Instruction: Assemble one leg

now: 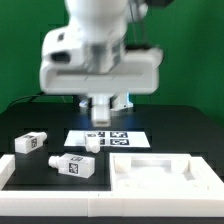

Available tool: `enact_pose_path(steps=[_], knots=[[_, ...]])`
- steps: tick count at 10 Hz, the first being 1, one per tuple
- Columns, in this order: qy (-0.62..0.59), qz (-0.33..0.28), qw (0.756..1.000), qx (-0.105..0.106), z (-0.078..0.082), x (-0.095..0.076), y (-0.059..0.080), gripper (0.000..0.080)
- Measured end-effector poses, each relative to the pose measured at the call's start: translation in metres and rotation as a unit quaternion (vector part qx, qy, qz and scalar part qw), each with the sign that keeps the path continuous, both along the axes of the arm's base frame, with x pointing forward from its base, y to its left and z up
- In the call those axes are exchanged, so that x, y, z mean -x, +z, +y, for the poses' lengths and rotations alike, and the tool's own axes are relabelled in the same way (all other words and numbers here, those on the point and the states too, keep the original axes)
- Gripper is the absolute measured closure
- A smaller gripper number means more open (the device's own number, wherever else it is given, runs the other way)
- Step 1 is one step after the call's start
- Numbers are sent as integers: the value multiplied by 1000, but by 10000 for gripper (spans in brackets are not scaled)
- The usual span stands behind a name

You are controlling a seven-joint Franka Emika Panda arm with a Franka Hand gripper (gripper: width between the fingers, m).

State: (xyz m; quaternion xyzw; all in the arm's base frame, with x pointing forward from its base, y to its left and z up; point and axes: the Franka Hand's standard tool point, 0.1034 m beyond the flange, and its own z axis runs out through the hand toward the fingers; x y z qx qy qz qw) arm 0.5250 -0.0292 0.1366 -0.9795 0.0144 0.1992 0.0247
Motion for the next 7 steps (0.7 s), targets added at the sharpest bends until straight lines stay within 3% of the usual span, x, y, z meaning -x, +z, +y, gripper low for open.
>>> enact_pose_path(steps=[4, 5, 6, 7], knots=[[-1, -144, 989, 13, -1, -10, 2, 515], [5, -197, 980, 14, 19, -18, 9, 515], [19, -246, 969, 10, 43, -32, 22, 515], [23, -300, 954, 10, 58, -49, 33, 515]])
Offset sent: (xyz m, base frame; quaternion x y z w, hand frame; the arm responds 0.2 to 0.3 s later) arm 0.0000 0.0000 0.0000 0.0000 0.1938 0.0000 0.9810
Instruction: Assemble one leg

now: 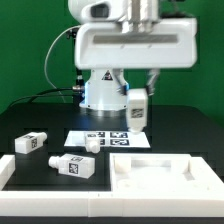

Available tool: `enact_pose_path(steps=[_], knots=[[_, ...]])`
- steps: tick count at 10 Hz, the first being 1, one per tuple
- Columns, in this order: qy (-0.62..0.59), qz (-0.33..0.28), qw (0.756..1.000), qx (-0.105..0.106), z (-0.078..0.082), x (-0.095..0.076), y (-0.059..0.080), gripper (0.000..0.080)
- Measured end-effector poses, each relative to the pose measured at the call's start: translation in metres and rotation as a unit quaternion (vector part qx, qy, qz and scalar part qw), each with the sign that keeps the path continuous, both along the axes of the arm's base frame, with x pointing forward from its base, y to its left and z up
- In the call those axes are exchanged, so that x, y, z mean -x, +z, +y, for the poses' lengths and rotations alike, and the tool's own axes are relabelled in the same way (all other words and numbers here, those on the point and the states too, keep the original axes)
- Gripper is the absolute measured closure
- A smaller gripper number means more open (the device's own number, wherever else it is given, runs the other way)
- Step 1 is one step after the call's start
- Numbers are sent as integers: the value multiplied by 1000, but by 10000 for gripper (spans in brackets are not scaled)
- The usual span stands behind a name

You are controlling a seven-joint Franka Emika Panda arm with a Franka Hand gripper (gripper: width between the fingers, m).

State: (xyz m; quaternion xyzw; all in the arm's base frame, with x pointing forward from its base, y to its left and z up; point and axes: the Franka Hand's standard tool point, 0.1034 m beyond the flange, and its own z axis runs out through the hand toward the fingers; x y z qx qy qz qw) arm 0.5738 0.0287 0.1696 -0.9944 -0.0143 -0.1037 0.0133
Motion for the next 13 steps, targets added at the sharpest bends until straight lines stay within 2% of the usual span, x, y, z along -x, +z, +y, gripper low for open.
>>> enact_pose_path(steps=[1, 2, 3, 4, 5, 7, 8, 10, 12, 13], knots=[[-2, -31, 1000, 0, 7, -6, 6, 515], [-1, -77, 997, 3, 5, -11, 8, 515], [-3, -116, 993, 7, 3, -9, 7, 515], [-1, -143, 990, 9, 7, -10, 4, 515], [12, -157, 987, 11, 22, -16, -3, 515], [28, -180, 983, 10, 48, -42, -5, 515], [36, -189, 981, 10, 58, -43, -10, 515], [35, -185, 982, 13, 51, -42, -9, 515], [36, -184, 982, 13, 52, -42, -12, 515], [43, -186, 982, 14, 60, -43, -18, 515]])
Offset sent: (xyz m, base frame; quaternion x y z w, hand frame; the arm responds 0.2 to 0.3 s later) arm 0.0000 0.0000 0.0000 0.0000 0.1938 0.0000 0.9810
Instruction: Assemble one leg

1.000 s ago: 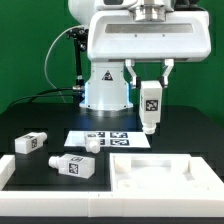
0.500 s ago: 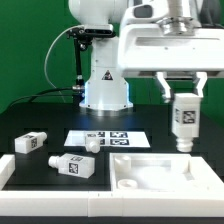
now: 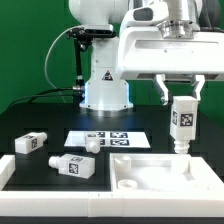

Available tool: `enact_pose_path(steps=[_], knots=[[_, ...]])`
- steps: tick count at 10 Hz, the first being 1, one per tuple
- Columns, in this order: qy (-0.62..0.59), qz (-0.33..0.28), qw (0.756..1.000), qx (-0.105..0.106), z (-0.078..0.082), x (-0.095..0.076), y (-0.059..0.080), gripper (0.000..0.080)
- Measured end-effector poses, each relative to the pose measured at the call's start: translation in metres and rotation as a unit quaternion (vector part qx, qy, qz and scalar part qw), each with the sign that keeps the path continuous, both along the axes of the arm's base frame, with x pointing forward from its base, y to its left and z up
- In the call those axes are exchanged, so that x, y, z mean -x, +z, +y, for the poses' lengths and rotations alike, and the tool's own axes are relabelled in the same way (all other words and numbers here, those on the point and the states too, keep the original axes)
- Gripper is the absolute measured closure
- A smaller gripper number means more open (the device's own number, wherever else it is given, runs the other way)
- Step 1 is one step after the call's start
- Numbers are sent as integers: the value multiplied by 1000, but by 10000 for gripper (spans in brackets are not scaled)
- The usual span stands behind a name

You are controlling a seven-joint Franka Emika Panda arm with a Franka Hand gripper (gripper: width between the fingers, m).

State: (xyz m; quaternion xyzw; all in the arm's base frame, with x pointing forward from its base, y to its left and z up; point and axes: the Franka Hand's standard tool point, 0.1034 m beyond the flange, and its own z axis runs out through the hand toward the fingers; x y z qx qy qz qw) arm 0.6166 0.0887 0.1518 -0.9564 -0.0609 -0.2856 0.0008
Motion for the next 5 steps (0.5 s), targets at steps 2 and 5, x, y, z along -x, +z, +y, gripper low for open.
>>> enact_pose_path(steps=[2, 5], knots=[[4, 5, 1000, 2, 8, -2, -17, 515], [2, 11, 1000, 0, 16, -3, -34, 515]])
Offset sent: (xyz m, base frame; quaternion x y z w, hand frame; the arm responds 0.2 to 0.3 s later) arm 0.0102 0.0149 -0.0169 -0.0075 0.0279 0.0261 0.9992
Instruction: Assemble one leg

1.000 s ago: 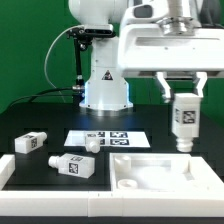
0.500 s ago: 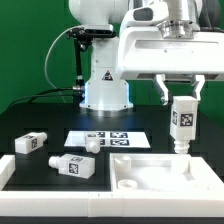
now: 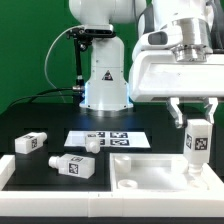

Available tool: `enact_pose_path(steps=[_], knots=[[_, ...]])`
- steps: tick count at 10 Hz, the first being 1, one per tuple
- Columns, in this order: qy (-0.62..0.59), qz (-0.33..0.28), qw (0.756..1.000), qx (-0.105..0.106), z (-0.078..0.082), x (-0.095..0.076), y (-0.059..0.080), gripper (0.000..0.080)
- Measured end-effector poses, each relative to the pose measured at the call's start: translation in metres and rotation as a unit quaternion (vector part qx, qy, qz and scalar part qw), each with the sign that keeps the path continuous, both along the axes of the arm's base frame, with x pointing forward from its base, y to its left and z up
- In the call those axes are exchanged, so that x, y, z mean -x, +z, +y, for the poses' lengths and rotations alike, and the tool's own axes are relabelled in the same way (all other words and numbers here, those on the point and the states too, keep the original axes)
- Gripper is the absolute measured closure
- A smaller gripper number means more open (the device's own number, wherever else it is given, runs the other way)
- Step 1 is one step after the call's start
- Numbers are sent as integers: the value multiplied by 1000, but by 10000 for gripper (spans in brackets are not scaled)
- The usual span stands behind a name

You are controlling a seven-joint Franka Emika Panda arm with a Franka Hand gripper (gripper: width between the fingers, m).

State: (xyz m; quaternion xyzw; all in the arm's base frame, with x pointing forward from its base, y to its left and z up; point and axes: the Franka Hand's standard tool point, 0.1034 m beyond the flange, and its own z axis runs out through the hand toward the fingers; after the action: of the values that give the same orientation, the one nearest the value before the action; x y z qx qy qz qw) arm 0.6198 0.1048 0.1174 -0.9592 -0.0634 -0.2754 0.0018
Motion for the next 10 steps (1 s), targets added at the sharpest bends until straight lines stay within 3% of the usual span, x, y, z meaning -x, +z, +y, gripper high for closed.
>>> enact_pose_path(steps=[6, 10], knots=[[6, 10, 1000, 6, 6, -1, -28, 515], [10, -20, 1000, 9, 5, -1, -29, 515]])
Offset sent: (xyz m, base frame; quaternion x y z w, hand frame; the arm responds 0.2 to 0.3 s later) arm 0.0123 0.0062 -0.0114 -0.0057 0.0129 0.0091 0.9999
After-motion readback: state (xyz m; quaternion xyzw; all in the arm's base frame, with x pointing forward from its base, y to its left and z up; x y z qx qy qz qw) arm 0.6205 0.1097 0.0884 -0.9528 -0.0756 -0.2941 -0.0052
